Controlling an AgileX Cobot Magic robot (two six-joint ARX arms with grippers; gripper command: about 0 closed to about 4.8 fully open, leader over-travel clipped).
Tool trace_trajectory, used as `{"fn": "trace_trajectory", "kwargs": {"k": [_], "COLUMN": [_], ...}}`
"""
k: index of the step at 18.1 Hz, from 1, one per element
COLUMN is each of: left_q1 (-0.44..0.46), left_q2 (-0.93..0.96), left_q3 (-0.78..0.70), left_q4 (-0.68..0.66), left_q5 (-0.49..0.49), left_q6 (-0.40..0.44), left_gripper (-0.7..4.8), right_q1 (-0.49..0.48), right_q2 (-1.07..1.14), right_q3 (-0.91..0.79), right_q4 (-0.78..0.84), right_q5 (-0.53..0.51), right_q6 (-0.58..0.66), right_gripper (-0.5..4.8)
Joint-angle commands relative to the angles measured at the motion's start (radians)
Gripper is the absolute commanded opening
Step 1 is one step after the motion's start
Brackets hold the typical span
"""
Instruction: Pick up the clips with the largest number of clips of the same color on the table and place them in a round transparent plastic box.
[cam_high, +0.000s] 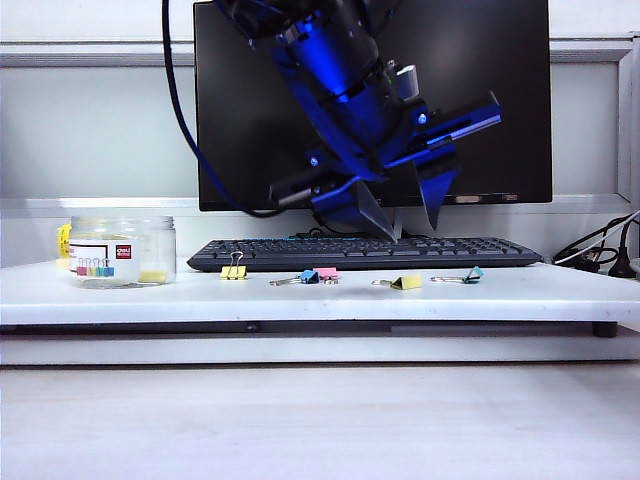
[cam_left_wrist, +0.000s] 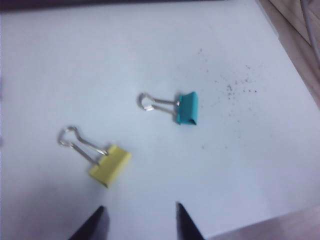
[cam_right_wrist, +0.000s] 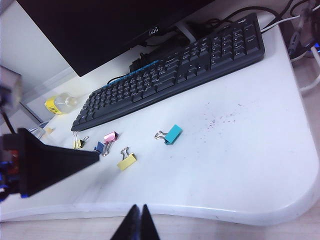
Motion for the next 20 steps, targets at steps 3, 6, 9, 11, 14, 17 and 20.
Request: {"fn": "trace_trajectory", "kwargs": {"k": [3,6,9,11,14,17,20], "left_q1": [-0.002,-0.002,-0.002,-0.002,-0.002,-0.002,-0.002], "left_q2": [0.042,0.072,0.101,0.119,0.143,0.172,0.201], "left_q3": [0.004,0.005,0.005,0.006,0.027,0.042,0.042], "left_q4": [0.046,0.053,0.064,0.069,0.067,0.050,0.003], "left_q5": [0.040,0.021,-0.030,-0.053,-0.085,-0.102,-0.102], "left_q6": [-0.117,-0.137,-0.172,-0.172,-0.171,-0.168,-0.164], "left_gripper": [2.96,3.14,3.13,3.12,3.09,2.97,2.69], "right_q1": [0.001,0.001,0.001,0.001,0.001,0.001,0.001], "right_q2": [-0.002,-0.002,-0.002,-0.002,-0.002,-0.002,-0.002], "right_q3": [-0.004,-0.004,-0.004,-0.004,-0.004,-0.004,-0.004], "right_q4": [0.011,0.011,0.011,0.011,0.011,0.011,0.011], "right_q5": [-0.004,-0.004,-0.002,0.000,0.000,0.000,0.000], "right_q6": [-0.006,-0.006,-0.006,-0.006,-0.006,-0.006,-0.006], "right_gripper": [-0.01,-0.01,-0.01,-0.01,-0.01,-0.01,-0.01]}}
